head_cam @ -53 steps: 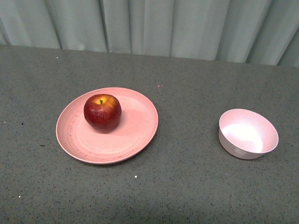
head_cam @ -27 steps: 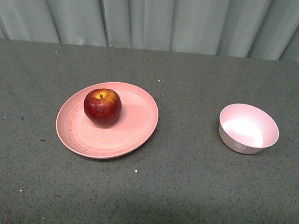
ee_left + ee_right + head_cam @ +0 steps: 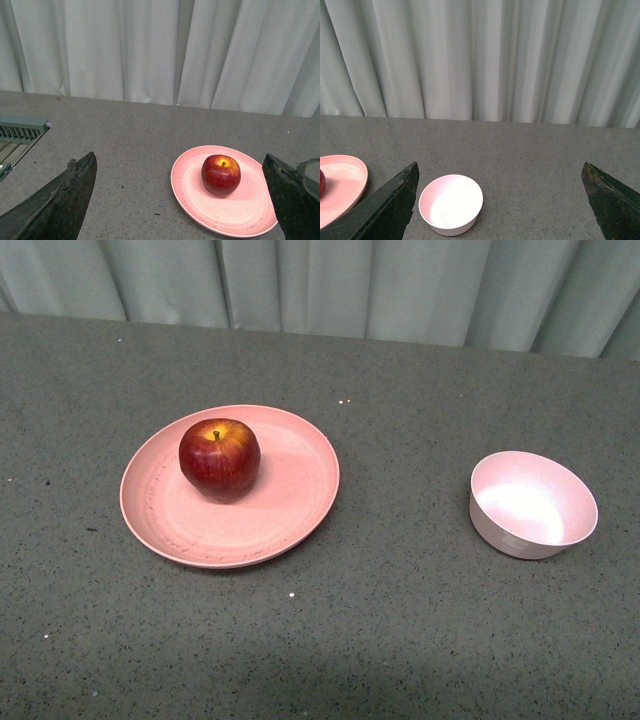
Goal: Move apple from plate to bowl
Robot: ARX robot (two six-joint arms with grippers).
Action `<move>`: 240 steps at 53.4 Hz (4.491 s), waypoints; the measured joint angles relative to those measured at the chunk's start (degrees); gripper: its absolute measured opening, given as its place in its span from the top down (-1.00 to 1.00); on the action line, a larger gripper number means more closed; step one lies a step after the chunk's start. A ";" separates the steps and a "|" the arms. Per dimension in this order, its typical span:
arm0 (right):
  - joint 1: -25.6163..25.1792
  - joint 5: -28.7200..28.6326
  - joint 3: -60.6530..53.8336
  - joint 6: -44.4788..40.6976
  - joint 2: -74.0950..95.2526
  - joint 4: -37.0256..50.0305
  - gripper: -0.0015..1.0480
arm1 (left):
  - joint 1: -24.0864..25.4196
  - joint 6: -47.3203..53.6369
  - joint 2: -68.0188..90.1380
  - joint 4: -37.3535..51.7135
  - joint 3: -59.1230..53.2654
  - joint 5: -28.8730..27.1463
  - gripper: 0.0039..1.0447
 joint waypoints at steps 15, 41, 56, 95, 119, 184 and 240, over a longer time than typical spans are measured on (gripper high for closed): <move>0.00 0.00 0.00 0.00 0.00 0.00 -0.82 | 0.00 0.00 0.00 0.00 0.00 0.00 -0.88; 2.29 7.80 1.97 -7.19 19.52 11.47 -0.82 | 0.00 0.00 0.00 0.00 0.00 -0.04 -0.88; 6.40 -1.53 15.43 -7.04 68.98 29.92 -0.82 | 0.00 0.00 0.00 0.00 0.00 -0.02 -0.88; 11.78 -6.95 46.38 -11.91 113.77 13.75 -0.82 | 0.00 0.00 0.00 0.00 0.00 -0.02 -0.88; 12.85 -6.29 51.58 -14.38 118.81 10.12 0.11 | 0.00 0.00 0.00 0.00 0.00 -0.02 -0.88; 26.82 -8.20 63.56 -12.63 123.30 4.15 0.98 | 0.00 0.00 0.00 0.00 0.00 -0.02 -0.88; 13.49 10.84 22.43 -2.34 85.26 49.90 -0.82 | 0.00 0.00 0.00 0.00 0.00 -0.02 -0.88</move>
